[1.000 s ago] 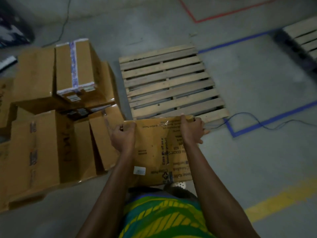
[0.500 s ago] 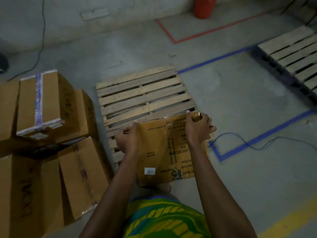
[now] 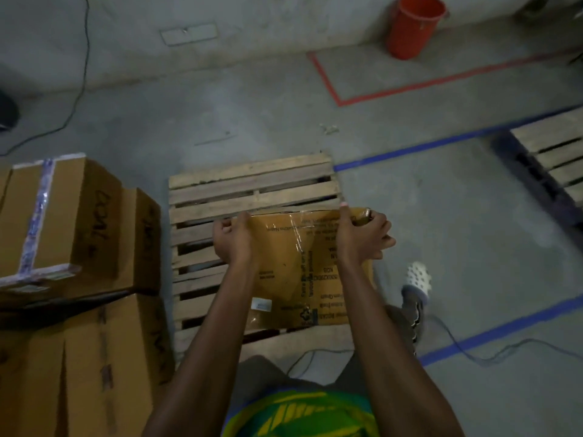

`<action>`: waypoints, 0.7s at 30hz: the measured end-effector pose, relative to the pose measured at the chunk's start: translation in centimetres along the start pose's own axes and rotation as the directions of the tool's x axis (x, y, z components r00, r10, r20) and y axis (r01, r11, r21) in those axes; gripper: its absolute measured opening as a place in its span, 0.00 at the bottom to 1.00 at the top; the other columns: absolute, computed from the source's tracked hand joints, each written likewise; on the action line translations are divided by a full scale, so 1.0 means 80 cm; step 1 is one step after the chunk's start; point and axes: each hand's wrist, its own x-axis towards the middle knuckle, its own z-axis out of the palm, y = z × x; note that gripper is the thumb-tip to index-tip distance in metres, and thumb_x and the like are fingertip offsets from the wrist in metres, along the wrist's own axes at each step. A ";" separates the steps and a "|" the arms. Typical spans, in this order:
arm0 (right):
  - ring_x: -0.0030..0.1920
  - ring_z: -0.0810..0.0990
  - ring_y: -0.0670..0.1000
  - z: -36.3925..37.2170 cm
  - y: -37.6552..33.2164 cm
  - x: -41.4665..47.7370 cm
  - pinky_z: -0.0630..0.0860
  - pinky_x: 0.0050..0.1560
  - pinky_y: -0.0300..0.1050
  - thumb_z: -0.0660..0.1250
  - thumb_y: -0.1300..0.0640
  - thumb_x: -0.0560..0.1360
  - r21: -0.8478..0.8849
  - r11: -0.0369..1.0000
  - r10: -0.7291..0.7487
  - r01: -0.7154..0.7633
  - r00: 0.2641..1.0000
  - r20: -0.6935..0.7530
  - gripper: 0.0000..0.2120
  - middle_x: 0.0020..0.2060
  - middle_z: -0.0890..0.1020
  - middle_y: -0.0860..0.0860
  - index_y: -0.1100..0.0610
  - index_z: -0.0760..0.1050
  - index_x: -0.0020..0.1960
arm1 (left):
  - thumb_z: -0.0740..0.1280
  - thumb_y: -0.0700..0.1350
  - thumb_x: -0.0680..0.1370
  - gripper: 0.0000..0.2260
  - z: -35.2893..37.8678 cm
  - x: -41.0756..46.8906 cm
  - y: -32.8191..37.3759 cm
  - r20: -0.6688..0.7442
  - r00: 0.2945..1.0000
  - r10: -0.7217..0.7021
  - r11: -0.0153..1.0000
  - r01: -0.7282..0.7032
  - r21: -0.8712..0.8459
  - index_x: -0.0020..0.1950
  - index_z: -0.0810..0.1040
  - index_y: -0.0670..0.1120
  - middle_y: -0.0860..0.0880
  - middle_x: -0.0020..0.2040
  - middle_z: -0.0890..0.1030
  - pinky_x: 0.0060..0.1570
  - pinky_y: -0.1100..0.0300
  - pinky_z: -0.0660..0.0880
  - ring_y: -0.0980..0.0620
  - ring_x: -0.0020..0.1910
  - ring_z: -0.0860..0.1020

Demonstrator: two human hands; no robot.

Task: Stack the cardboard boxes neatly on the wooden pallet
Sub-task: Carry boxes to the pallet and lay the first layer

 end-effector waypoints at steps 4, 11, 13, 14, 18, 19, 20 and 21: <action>0.62 0.66 0.58 0.087 0.003 0.133 0.66 0.61 0.57 0.74 0.40 0.72 -0.007 1.000 -0.023 0.024 0.995 0.102 0.26 0.60 0.74 0.52 0.55 0.71 0.59 | 0.73 0.48 0.77 0.07 0.134 0.061 -0.029 -0.085 0.996 -0.005 1.000 0.004 -0.019 0.53 0.78 0.48 0.51 0.50 0.80 0.45 0.57 0.77 0.53 0.48 0.79; 0.60 0.66 0.51 0.226 0.015 0.360 0.73 0.55 0.52 0.76 0.44 0.72 0.138 0.981 -0.171 0.135 0.940 0.294 0.26 0.61 0.71 0.49 0.54 0.70 0.62 | 0.71 0.44 0.76 0.05 0.355 0.161 -0.064 -0.281 0.960 -0.003 0.991 -0.035 -0.130 0.45 0.76 0.48 0.51 0.43 0.78 0.42 0.56 0.72 0.53 0.42 0.75; 0.58 0.67 0.40 0.239 0.018 0.401 0.72 0.51 0.34 0.75 0.48 0.74 0.186 0.973 -0.197 0.138 0.915 0.353 0.26 0.61 0.69 0.50 0.57 0.68 0.65 | 0.71 0.41 0.76 0.05 0.395 0.179 -0.063 -0.258 0.966 0.011 0.986 -0.053 -0.156 0.45 0.76 0.47 0.50 0.43 0.78 0.42 0.58 0.71 0.54 0.43 0.74; 0.55 0.69 0.36 0.243 0.025 0.416 0.71 0.49 0.29 0.75 0.50 0.75 0.193 0.971 -0.204 0.141 0.909 0.363 0.26 0.60 0.69 0.50 0.59 0.67 0.65 | 0.71 0.39 0.75 0.06 0.408 0.188 -0.065 -0.243 0.970 0.010 0.985 -0.052 -0.165 0.44 0.76 0.46 0.50 0.43 0.78 0.41 0.60 0.71 0.54 0.43 0.74; 0.54 0.76 0.52 0.276 0.108 0.446 0.78 0.51 0.44 0.74 0.47 0.75 0.184 0.982 -0.125 0.049 0.897 0.423 0.24 0.55 0.74 0.52 0.61 0.69 0.61 | 0.70 0.31 0.72 0.09 0.428 0.232 -0.122 -0.227 0.973 -0.040 0.980 -0.007 -0.201 0.41 0.77 0.45 0.47 0.47 0.84 0.42 0.57 0.77 0.51 0.48 0.82; 0.54 0.77 0.55 0.286 0.139 0.449 0.77 0.52 0.48 0.74 0.48 0.75 0.132 0.991 -0.069 0.011 0.893 0.445 0.24 0.56 0.76 0.56 0.61 0.70 0.60 | 0.71 0.32 0.72 0.08 0.429 0.242 -0.150 -0.228 0.971 -0.067 0.985 0.028 -0.170 0.42 0.78 0.45 0.48 0.47 0.84 0.44 0.55 0.77 0.49 0.49 0.82; 0.55 0.78 0.58 0.297 0.170 0.452 0.77 0.54 0.52 0.75 0.50 0.76 0.075 0.997 -0.008 -0.030 0.885 0.465 0.22 0.56 0.77 0.59 0.60 0.70 0.60 | 0.71 0.33 0.72 0.08 0.429 0.253 -0.183 -0.224 0.969 -0.105 0.989 0.077 -0.129 0.43 0.79 0.45 0.48 0.47 0.83 0.45 0.53 0.77 0.47 0.49 0.81; 0.56 0.78 0.60 0.309 0.201 0.456 0.77 0.56 0.56 0.75 0.52 0.76 0.021 0.997 0.055 -0.074 0.875 0.481 0.20 0.56 0.79 0.60 0.60 0.71 0.60 | 0.70 0.33 0.73 0.07 0.429 0.266 -0.218 -0.212 0.966 -0.146 0.987 0.128 -0.096 0.45 0.80 0.45 0.48 0.48 0.83 0.45 0.52 0.76 0.46 0.50 0.80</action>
